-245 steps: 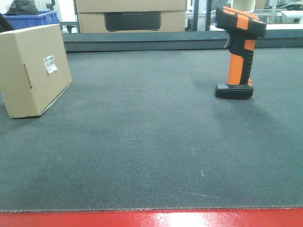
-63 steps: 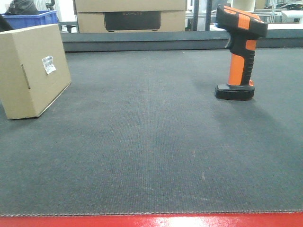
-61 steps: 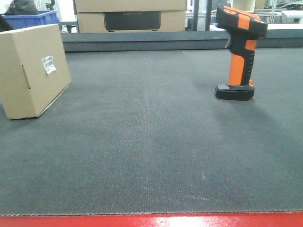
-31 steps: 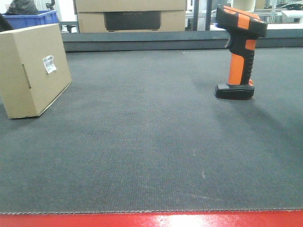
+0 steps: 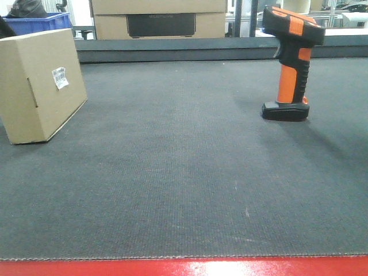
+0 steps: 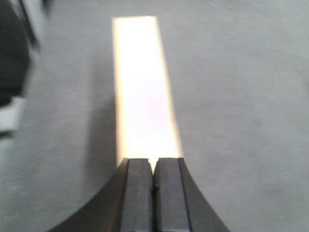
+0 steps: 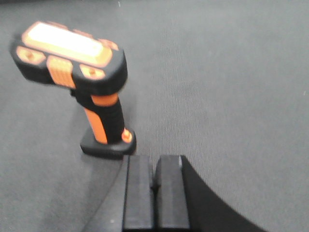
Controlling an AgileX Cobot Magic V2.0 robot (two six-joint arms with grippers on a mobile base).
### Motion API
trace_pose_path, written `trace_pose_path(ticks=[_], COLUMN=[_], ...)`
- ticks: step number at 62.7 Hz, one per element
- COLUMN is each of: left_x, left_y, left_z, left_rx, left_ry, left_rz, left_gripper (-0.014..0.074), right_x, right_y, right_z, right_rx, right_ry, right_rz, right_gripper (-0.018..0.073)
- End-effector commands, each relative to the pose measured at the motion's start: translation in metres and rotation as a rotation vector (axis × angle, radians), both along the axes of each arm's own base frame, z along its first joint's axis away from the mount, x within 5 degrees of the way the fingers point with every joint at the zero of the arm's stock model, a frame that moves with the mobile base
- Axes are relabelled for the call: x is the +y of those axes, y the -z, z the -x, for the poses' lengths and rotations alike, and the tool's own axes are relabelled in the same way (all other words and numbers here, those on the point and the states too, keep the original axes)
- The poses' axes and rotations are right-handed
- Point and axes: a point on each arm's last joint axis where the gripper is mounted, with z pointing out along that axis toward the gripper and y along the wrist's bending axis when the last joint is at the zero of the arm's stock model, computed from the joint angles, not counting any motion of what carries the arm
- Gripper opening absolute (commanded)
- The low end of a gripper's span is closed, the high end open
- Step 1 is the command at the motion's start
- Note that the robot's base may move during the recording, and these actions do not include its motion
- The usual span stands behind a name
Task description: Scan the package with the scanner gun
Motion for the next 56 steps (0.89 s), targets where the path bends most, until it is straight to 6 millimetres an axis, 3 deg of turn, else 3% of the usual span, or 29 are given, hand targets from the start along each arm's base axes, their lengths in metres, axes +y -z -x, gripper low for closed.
trace_pose_path(ticks=[1, 17, 26, 40, 46, 56], left_x=[-0.002, -0.004, -0.007, -0.015, -0.012, -0.012], left_y=[-0.003, 0.006, 0.014, 0.014, 0.016, 0.034], left_z=[-0.023, -0.077, -0.095, -0.097, -0.101, -0.107], left_rx=[0.073, 0.256, 0.286, 0.245, 0.236, 0.317], left_ry=[-0.033, -0.061, -0.077, -0.101, -0.148, -0.16], left_rz=[0.039, -0.002, 0.013, -0.056, -0.075, -0.076], left_gripper=[-0.0111, -0.0081, 0.0115, 0.0492, 0.0566, 0.0571], right_x=[-0.001, -0.001, -0.001, -0.001, -0.001, -0.001], right_y=[-0.002, 0.0, 0.0, 0.0, 0.0, 0.0], right_z=[-0.005, -0.006, -0.006, -0.006, -0.006, -0.006], right_rx=[-0.024, -0.017, -0.017, -0.017, -0.017, -0.017], right_ry=[0.007, 0.007, 0.007, 0.007, 0.007, 0.007], right_rz=[-0.005, -0.005, -0.005, -0.005, -0.005, -0.005], right_gripper=[-0.0165, -0.0165, -0.0165, -0.0165, -0.0165, -0.0165])
